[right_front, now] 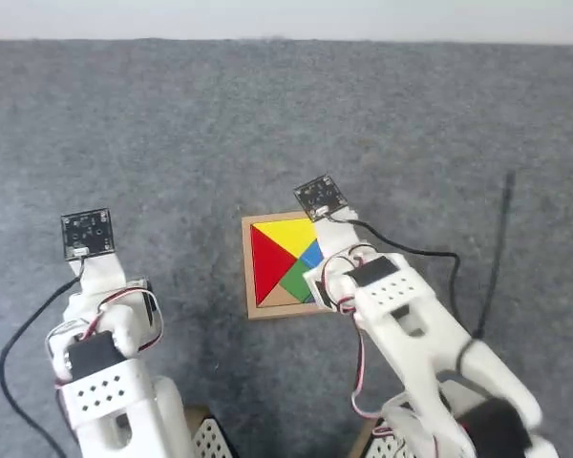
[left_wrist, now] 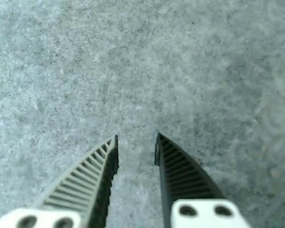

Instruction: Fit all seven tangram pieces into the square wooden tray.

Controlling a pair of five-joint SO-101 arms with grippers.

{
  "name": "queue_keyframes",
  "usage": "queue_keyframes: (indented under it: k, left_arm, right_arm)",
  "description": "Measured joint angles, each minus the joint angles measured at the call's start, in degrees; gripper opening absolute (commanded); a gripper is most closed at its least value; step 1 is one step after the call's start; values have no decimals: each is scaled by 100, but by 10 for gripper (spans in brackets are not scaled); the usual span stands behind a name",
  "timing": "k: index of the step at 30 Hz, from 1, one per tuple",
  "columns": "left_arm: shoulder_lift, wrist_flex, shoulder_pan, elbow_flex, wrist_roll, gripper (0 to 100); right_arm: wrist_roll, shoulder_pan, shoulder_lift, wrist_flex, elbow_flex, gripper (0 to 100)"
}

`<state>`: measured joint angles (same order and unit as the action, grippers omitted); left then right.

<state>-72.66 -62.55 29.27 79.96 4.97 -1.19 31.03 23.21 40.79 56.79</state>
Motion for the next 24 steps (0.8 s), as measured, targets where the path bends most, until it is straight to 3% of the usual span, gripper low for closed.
queue_keyframes:
  k: [6, 12, 20, 24]
  left_arm:
    - [0, 0, 0, 0, 0, 119]
    - [0, 0, 0, 0, 0, 119]
    - [0, 0, 0, 0, 0, 119]
    - [0, 0, 0, 0, 0, 119]
  right_arm:
    - [0, 18, 976, -475, 712, 83]
    - [0, 18, 1046, -1134, 941, 83]
    - [0, 0, -791, -1319, 158, 83]
    - [0, 0, -1424, -730, -677, 83]
